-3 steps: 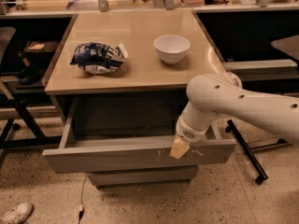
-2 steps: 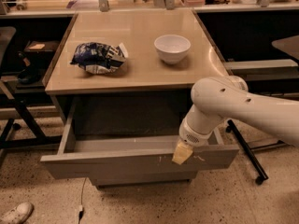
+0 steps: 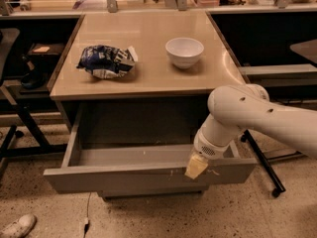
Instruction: Open top drawer
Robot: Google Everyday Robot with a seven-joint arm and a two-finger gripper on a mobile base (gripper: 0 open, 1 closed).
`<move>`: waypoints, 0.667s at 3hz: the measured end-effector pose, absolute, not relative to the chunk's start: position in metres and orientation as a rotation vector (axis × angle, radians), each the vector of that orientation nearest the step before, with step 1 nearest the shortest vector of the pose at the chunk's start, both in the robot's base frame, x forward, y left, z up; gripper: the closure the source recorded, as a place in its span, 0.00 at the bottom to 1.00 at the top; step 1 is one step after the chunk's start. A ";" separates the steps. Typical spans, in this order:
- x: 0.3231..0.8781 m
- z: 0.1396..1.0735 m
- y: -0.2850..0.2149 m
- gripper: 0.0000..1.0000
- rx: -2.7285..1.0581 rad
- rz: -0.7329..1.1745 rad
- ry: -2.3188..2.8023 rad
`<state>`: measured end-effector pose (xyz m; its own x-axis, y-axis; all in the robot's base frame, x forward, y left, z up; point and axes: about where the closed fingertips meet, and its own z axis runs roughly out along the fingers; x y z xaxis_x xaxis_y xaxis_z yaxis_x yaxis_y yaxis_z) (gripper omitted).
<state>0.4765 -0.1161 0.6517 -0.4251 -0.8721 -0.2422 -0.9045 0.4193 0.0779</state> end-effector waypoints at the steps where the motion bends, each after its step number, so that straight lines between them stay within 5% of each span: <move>1: 0.475 0.652 -0.115 1.00 -1.583 0.295 2.504; 2: 0.474 0.650 -0.114 1.00 -1.583 0.305 2.515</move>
Offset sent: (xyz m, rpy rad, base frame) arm -0.0621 -0.0539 0.0061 0.0342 0.0632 -0.0707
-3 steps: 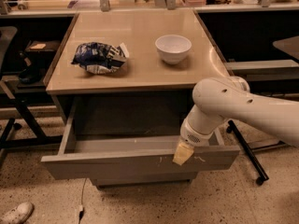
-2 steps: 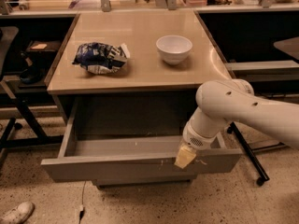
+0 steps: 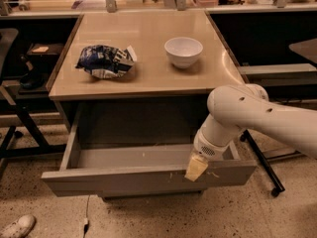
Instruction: Open top drawer
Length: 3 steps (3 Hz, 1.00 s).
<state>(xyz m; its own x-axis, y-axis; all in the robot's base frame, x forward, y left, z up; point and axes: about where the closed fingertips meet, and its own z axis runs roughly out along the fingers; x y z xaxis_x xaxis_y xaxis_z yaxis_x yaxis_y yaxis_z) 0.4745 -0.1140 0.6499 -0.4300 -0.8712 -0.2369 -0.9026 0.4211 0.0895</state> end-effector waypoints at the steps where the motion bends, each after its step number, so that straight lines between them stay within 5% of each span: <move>1: 0.475 0.652 -0.115 1.00 -1.582 0.303 2.515; 3: 0.452 0.654 -0.120 1.00 -1.573 0.308 2.549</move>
Offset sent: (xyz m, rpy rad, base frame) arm -0.0576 -0.0321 0.0227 -0.0533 0.0341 -0.0244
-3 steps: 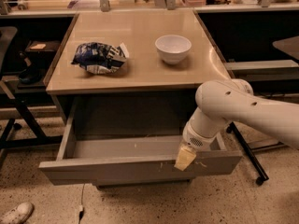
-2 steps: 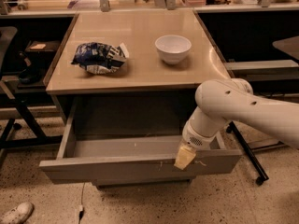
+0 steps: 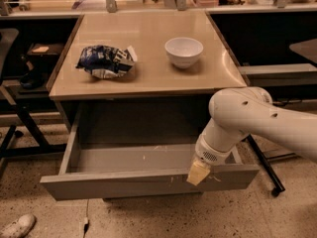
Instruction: Open top drawer
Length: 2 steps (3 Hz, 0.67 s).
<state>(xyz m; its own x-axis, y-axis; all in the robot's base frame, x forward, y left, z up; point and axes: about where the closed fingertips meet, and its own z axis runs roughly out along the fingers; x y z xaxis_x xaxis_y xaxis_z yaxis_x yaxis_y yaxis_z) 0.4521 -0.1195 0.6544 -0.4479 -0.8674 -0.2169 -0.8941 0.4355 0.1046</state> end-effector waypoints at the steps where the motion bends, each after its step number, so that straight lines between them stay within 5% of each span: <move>1: 0.452 0.654 -0.119 1.00 -1.573 0.308 2.549; 2: 0.443 0.655 -0.121 1.00 -1.562 0.308 2.566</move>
Offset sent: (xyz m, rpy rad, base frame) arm -0.1534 -0.0781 0.0388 -0.0820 0.1353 -0.1853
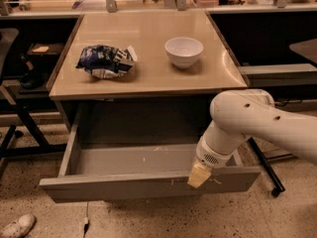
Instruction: Open top drawer
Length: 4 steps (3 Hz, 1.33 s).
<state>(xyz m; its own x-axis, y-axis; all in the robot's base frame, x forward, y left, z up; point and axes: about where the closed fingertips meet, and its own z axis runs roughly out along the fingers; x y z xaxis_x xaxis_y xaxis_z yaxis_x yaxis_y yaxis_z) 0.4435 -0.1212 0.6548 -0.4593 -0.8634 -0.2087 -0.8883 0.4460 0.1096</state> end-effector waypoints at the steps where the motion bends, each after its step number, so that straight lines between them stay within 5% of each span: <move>1: 0.429 0.656 -0.121 1.00 -1.544 0.325 2.598; 4: 0.418 0.657 -0.124 1.00 -1.524 0.322 2.625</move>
Offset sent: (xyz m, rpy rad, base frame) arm -0.1694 -0.0850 0.0503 -0.1018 0.1518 -0.2325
